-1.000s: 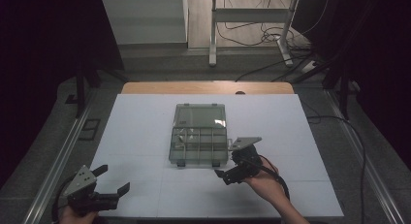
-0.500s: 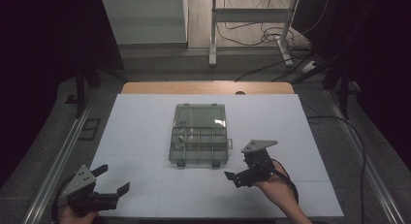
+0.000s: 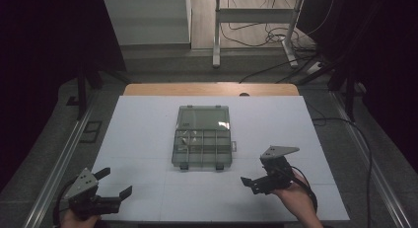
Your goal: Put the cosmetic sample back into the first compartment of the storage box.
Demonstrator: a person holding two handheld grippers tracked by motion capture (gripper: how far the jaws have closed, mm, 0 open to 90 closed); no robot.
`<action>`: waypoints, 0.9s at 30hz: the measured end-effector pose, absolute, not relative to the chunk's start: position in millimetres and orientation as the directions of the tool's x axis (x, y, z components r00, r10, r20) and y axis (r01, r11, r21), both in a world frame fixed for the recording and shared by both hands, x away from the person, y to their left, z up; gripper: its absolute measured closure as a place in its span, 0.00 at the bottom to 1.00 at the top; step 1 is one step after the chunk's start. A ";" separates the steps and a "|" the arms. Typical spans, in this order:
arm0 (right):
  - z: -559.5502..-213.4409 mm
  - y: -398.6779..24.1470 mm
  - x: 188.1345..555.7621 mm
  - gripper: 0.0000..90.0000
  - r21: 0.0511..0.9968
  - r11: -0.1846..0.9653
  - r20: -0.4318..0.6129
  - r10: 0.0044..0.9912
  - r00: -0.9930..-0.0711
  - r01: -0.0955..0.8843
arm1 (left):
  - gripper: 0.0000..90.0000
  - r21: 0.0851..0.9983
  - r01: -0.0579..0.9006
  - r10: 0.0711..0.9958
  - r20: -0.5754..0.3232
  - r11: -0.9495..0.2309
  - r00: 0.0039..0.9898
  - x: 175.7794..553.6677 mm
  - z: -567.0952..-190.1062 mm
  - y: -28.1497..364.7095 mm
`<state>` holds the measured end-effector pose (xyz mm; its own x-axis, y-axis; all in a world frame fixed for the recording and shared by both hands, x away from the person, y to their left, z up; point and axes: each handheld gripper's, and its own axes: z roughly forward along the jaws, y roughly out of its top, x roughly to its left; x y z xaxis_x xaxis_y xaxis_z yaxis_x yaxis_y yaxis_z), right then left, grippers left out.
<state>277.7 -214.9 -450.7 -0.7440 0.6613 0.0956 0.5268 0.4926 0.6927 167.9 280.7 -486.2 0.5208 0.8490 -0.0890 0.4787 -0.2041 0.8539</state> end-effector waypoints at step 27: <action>-451.9 -272.8 249.8 0.02 0.747 0.411 0.094 0.713 -0.695 0.523 | 0.02 0.853 0.481 0.849 -0.093 -0.201 0.520 168.1 -486.3 280.8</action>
